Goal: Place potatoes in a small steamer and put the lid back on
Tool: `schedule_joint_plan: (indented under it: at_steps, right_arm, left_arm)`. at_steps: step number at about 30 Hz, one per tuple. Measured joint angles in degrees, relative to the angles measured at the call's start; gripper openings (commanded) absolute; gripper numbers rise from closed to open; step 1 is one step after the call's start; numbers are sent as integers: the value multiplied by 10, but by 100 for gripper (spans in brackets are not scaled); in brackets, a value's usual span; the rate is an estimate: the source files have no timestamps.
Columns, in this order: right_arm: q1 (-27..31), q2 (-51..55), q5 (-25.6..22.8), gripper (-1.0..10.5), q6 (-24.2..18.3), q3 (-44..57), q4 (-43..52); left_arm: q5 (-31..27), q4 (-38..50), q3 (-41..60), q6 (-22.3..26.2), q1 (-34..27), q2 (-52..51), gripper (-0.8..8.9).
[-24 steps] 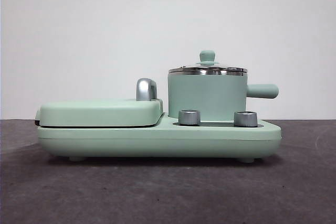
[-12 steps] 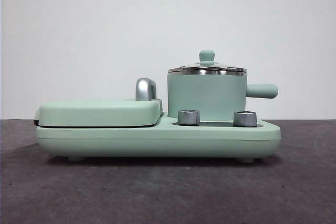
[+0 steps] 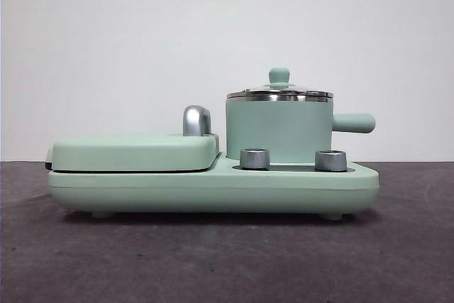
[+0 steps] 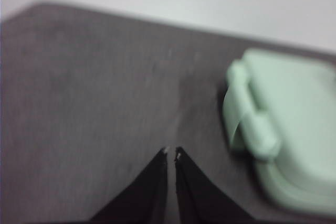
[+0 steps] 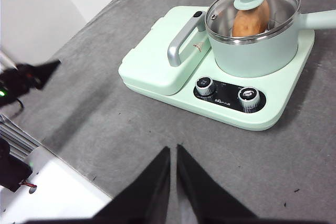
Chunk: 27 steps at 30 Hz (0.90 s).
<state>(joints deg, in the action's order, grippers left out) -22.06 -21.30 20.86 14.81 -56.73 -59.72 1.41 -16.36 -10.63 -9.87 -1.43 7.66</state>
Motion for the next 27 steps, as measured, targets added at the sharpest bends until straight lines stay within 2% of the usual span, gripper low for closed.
schedule_joint_plan:
  at_steps: [5,16,27]
  right_arm:
    - [0,0,0,18,0,0,0]
    - [0,-1,0,18,0,0,0]
    - [0,-1,0,18,0,0,0]
  left_arm:
    - [0,2,62,7,0,-27,24]
    - [0,60,88,86,0,-75,24]
    - [0,60,88,94,0,-75,24]
